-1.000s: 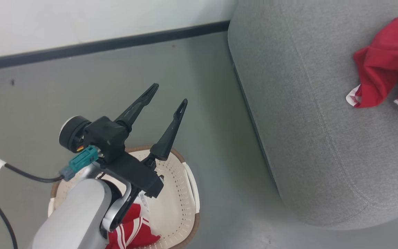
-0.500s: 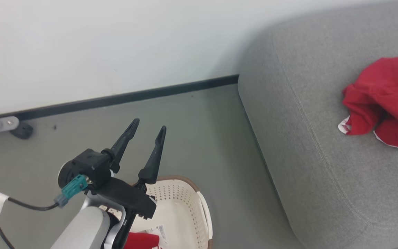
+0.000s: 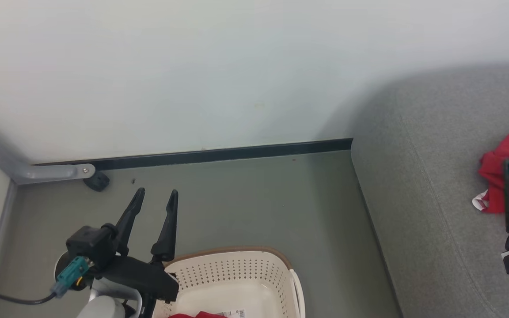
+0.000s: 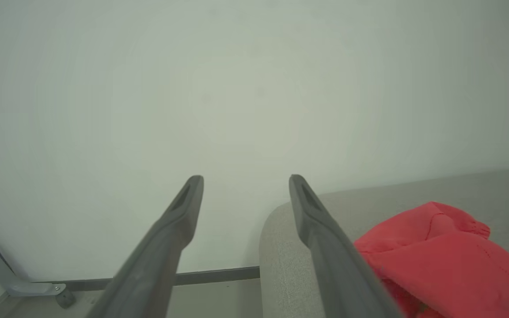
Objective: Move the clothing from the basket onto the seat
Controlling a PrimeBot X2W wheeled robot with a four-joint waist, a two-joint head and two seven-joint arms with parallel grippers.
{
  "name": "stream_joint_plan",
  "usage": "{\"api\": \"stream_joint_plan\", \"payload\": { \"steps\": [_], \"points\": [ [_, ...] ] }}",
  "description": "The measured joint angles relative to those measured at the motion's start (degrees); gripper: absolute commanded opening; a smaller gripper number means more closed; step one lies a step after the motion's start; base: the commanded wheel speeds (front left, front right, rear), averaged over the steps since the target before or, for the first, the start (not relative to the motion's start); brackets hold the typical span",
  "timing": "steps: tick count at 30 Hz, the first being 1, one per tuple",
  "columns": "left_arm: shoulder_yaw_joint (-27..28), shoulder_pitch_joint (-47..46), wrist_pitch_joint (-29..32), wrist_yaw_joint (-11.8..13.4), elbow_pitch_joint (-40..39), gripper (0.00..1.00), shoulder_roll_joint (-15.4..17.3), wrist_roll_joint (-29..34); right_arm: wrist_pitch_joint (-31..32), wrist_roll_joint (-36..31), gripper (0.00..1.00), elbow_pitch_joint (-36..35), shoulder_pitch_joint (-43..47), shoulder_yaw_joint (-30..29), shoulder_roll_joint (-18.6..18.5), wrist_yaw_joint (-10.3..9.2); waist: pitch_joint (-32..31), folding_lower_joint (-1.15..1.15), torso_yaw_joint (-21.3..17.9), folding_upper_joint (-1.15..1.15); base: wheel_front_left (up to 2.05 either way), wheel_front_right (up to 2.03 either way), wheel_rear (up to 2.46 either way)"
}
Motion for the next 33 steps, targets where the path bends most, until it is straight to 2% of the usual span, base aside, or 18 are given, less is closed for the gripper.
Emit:
{"api": "stream_joint_plan", "payload": {
  "steps": [16, 22, 33],
  "points": [
    [4.6, 9.6, -1.5, 2.5, 0.0, 1.0, 0.1, -1.8, 0.0, -2.5, 1.0, -5.9, 10.2, 1.9, 6.0, -0.54, -6.0, 0.0, 5.6, 0.0, 0.0, 0.0, 0.0],
    [5.9, 13.0, -1.7, 3.2, -1.1, 1.0, 0.4, -1.8, 0.0, -3.4, 1.0, -6.7, 12.5, 2.3, 7.4, -0.89, -7.0, 0.0, 6.4, 0.01, 0.0, 0.0, 0.0],
    [6.7, 13.3, -1.8, 3.4, -2.8, 1.0, -0.3, -1.5, 0.0, -5.0, 1.0, -7.0, 12.4, 2.9, 7.6, -0.99, -6.5, 0.01, 6.5, 0.01, 0.0, 0.0, 0.0]
  ]
}}
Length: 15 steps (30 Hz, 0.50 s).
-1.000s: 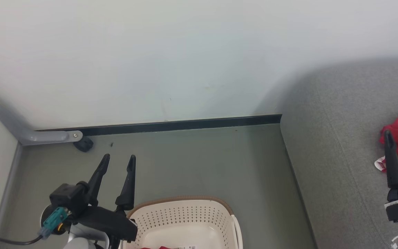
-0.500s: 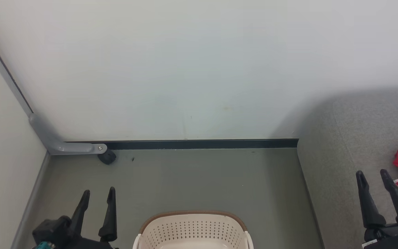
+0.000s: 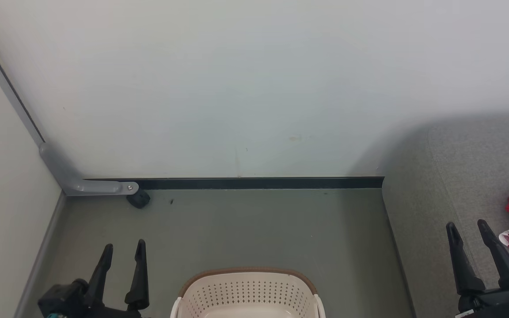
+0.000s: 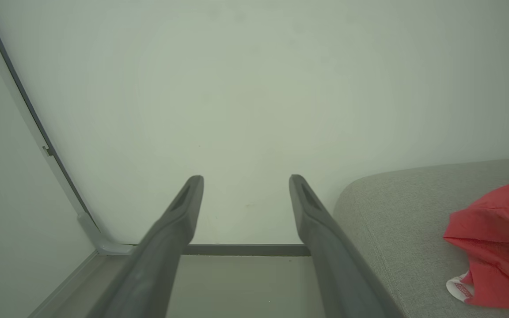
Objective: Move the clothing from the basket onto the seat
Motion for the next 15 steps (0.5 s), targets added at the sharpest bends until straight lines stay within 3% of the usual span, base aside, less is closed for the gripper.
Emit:
{"api": "stream_joint_plan", "payload": {
  "steps": [15],
  "points": [
    [-2.0, -0.6, 0.1, 0.2, 0.2, 1.0, -0.9, 0.7, 0.0, -1.0, 1.0, -1.6, -2.7, 0.3, -0.1, 0.49, 3.8, 0.0, -1.2, 0.0, 0.0, 0.0, 0.0]
  ]
}}
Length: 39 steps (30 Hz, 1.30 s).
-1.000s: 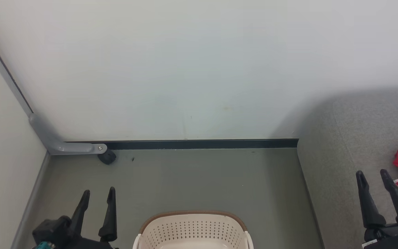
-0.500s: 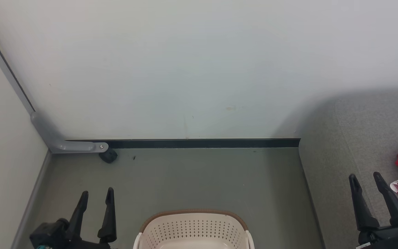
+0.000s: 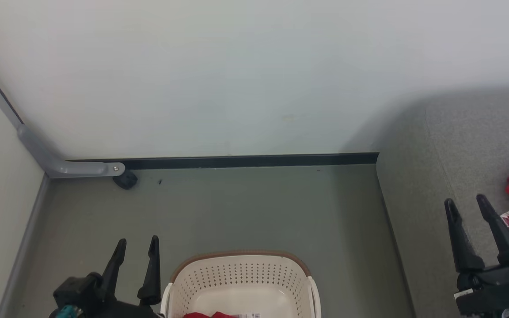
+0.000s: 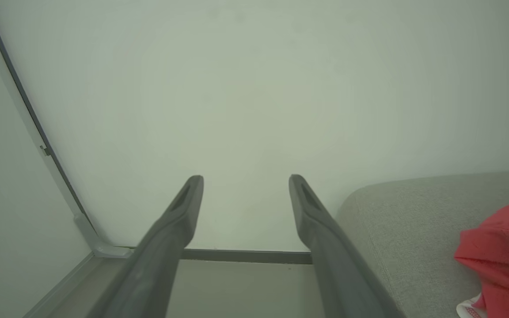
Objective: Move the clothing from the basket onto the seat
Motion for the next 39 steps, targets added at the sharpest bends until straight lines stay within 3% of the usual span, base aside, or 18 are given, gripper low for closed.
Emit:
{"api": "stream_joint_plan", "payload": {
  "steps": [14, 22, 39],
  "points": [
    [-2.3, -9.3, 4.6, -0.3, 7.6, 1.0, 0.0, 2.0, 0.0, 0.4, 1.0, -0.8, -5.2, -0.7, -0.1, 0.09, 8.7, 0.01, -3.3, 0.0, 0.0, 0.0, 0.0],
    [-3.6, -12.8, 8.6, -0.7, 15.7, 1.0, 0.7, 2.9, 0.0, 1.2, 1.0, -1.5, -10.1, -0.6, 1.5, 0.34, 14.7, 0.01, -5.3, 0.0, 0.0, 0.0, 0.0],
    [-8.9, -22.0, 17.2, -1.8, 31.8, 1.0, 0.8, 6.8, 0.0, 1.4, 1.0, -1.4, -18.8, 1.5, 0.8, 0.52, 27.5, 0.01, -9.1, 0.01, 0.0, 0.0, 0.0]
  ]
}}
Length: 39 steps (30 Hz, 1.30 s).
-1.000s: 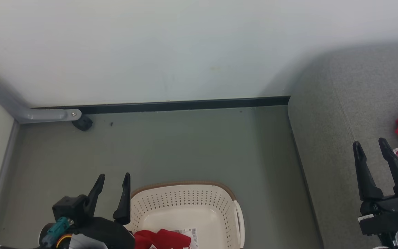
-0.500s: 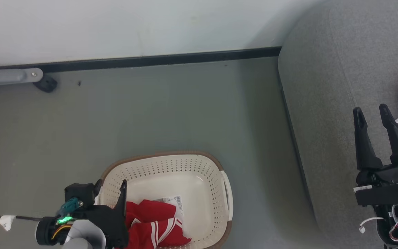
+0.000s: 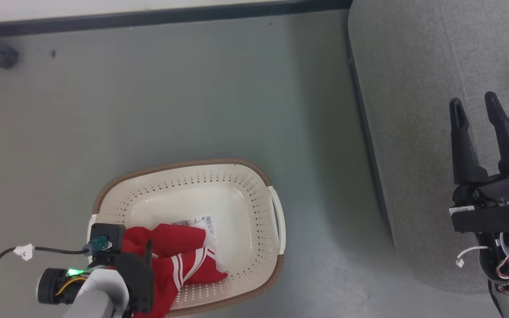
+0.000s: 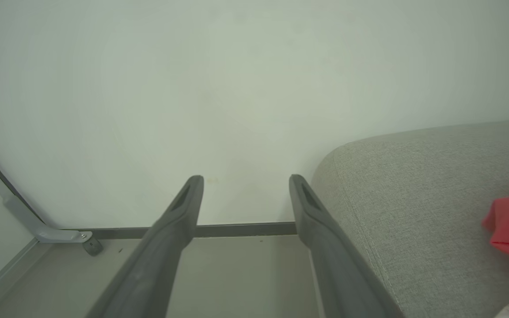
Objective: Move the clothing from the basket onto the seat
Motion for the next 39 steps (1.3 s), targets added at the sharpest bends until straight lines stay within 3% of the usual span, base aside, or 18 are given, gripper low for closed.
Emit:
{"api": "stream_joint_plan", "payload": {
  "steps": [6, 19, 34, 35, 36, 37, 38, 39],
  "points": [
    [-1.6, -0.9, 2.4, 0.0, 5.4, 1.0, 1.3, 2.5, 0.0, 0.0, 1.0, 0.6, -2.3, 1.4, 0.0, 0.0, 3.0, 0.0, -1.3, 0.0, 0.0, 0.0, 0.0],
    [-5.2, -2.5, 6.6, -0.5, 12.9, 1.0, -1.2, 4.0, 0.0, 0.3, 1.0, 2.7, -2.5, 2.4, 0.5, 0.0, 4.8, -0.02, -2.9, -0.01, 0.0, 0.0, 0.0],
    [-13.5, -7.6, 14.4, 0.2, 20.0, 1.0, -1.4, 13.3, 0.0, 0.8, 1.0, 4.2, -4.4, 4.2, 0.9, 0.01, 6.1, -0.01, -4.6, -0.01, 0.0, 0.0, 0.0],
    [-13.9, -7.7, 14.9, 0.4, 20.5, 0.97, -1.4, 13.5, 0.0, 0.8, 1.0, 4.4, -4.7, 4.4, 0.9, 0.01, 6.0, -0.01, -4.7, -0.01, 0.0, 0.0, 0.0],
    [-14.2, -7.7, 15.2, 0.5, 20.9, 0.58, -1.5, 13.8, 0.0, 0.8, 1.0, 4.5, -4.8, 4.4, 1.0, 0.02, 5.9, -0.01, -4.9, -0.01, 0.0, 0.0, 0.0],
    [-14.3, -7.7, 15.3, 0.5, 21.1, 0.42, -1.7, 13.9, 0.0, 0.9, 1.0, 4.5, -4.8, 4.3, 0.9, 0.02, 5.8, -0.01, -5.0, -0.01, 0.0, 0.0, 0.0],
    [-14.3, -7.7, 15.5, 0.5, 21.4, 0.14, -1.8, 13.9, 0.0, 0.9, 1.0, 4.5, -4.8, 4.3, 0.9, 0.02, 5.7, -0.02, -5.1, -0.01, 0.0, 0.0, 0.0],
    [-14.4, -7.7, 15.7, 0.5, 21.7, 0.0, -1.9, 13.9, 0.0, 0.9, 1.0, 4.6, -4.8, 4.2, 0.9, 0.02, 5.6, -0.01, -5.1, -0.01, 0.0, 0.0, 0.0]
  ]
}}
